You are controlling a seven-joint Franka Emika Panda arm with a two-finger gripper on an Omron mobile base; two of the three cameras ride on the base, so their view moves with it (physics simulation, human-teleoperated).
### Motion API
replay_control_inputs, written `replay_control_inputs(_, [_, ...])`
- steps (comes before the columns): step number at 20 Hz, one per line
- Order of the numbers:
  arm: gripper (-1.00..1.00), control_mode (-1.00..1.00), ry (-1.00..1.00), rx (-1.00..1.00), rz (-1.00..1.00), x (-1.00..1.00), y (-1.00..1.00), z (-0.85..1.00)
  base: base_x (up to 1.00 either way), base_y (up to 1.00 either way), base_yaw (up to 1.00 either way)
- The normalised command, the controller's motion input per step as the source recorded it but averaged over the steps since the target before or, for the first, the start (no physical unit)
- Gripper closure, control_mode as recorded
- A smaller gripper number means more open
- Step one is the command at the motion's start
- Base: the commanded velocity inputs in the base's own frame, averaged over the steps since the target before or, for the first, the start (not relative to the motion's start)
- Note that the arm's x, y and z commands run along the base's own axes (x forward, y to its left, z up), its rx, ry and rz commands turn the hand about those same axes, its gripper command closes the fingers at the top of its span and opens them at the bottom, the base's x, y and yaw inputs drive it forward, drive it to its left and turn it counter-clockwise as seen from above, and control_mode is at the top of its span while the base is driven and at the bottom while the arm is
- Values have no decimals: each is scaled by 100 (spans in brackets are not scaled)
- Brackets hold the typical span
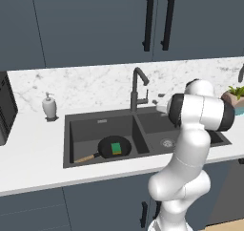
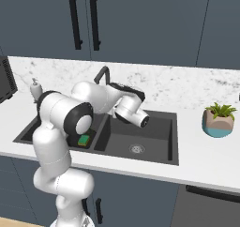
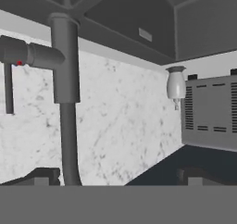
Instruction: Pick the pan and sponge and place them into the sink. Then turn on the water.
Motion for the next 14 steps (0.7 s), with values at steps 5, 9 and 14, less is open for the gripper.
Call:
replay_control_inputs(5, [-100,-100,-8,0,-4,23,0,-3,0,0,0])
replay_control_inputs(9, [-100,-100,-10,0,-5,26,0,0,0,0,0])
replay_control_inputs(14, [-100,-100,-5,0,-5,37,0,-6,0,0,0])
